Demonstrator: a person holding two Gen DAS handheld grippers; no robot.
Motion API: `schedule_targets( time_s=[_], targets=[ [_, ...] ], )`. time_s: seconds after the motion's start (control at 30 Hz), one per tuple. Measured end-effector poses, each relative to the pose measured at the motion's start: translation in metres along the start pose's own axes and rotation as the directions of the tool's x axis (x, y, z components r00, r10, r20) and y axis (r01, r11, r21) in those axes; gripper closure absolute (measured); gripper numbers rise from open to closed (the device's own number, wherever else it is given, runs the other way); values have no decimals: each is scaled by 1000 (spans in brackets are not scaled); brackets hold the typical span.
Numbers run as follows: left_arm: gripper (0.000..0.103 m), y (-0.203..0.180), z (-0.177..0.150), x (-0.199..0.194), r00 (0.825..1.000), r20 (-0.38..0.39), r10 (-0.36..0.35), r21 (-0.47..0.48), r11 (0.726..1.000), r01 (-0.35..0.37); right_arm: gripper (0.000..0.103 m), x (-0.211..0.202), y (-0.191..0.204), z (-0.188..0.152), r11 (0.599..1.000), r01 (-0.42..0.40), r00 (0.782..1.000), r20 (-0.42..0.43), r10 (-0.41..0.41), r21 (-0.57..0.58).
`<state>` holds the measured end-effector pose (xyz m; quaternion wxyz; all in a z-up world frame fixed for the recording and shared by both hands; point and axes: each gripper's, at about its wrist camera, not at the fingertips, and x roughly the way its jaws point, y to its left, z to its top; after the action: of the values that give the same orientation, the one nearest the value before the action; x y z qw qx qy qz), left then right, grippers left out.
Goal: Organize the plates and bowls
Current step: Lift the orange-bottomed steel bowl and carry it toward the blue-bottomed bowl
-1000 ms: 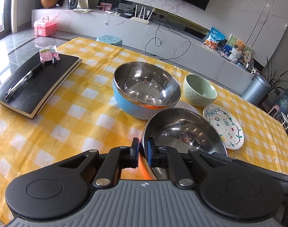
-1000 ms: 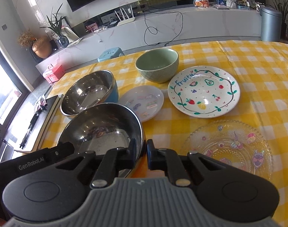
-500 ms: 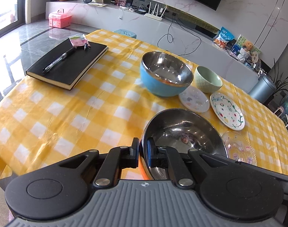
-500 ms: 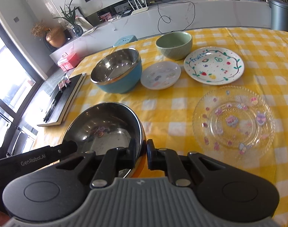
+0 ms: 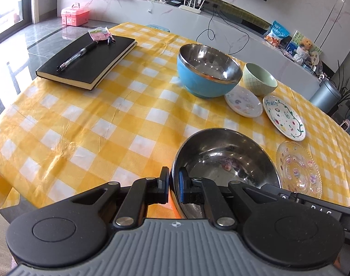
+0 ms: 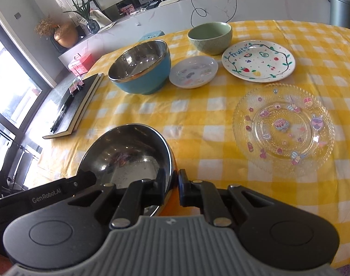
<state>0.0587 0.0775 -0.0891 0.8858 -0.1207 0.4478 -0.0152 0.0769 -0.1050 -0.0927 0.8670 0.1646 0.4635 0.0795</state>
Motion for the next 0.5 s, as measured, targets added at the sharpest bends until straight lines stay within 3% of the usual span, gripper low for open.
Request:
schedule_targets(
  time_s=[0.27, 0.4, 0.5],
  targets=[
    [92, -2, -2, 1, 1000, -9, 8, 12, 1000, -8, 90, 0, -1, 1, 1000, -12, 1000, -2, 12, 0],
    [67, -3, 1, -4, 1000, 8, 16, 11, 1000, -16, 85, -3, 1, 1, 1000, -11, 1000, 11, 11, -13],
    [62, -3, 3, -8, 1000, 19, 24, 15, 1000, -24, 76, -6, 2, 1, 1000, -14, 1000, 26, 14, -21]
  ],
)
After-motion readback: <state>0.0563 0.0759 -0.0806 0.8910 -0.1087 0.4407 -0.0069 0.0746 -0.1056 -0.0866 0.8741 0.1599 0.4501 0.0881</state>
